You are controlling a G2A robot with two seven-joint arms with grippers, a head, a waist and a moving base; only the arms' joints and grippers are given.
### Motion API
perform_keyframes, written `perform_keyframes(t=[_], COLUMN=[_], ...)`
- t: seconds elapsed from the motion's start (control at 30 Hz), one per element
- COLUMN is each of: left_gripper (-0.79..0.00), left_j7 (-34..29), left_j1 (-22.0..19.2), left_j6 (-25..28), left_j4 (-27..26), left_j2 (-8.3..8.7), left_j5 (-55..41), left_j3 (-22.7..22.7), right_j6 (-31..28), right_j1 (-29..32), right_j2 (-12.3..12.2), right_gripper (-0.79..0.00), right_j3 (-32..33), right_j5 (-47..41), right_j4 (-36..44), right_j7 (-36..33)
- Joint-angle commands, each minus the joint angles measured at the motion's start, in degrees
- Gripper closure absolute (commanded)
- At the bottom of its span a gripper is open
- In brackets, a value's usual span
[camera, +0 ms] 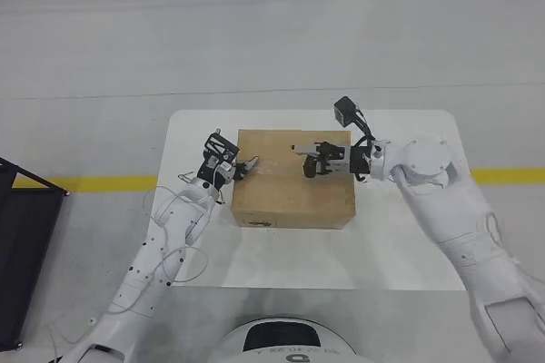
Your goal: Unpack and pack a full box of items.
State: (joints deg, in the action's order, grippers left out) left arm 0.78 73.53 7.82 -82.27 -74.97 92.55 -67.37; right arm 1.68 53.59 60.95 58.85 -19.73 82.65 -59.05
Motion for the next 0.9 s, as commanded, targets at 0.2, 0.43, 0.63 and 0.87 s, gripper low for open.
perform_keyframes(t=[0.2, 0.43, 0.63, 0.87], left_gripper=[-0.785, -0.785, -0.785, -0.785], left_j7=[0.0, 0.0, 0.0, 0.0], left_j1=[0.0, 0.0, 0.0, 0.0], left_j6=[0.0, 0.0, 0.0, 0.0], left_j4=[0.0, 0.0, 0.0, 0.0], left_j2=[0.0, 0.0, 0.0, 0.0], left_j5=[0.0, 0.0, 0.0, 0.0], left_j3=[0.0, 0.0, 0.0, 0.0], right_j6=[2.15, 2.17, 1.56, 5.42], right_j1=[-6.74, -10.31, -11.64, -13.54], right_j2=[4.11, 6.78, 7.85, 8.37], right_gripper=[-0.785, -0.785, -0.785, -0.785], right_j3=[-10.86, -15.66, -16.91, -16.76], right_j5=[0.48, 0.18, 0.33, 0.57], right_j4=[-6.66, -11.66, -14.67, -17.28], right_j7=[6.64, 8.1, 6.98, 4.51])
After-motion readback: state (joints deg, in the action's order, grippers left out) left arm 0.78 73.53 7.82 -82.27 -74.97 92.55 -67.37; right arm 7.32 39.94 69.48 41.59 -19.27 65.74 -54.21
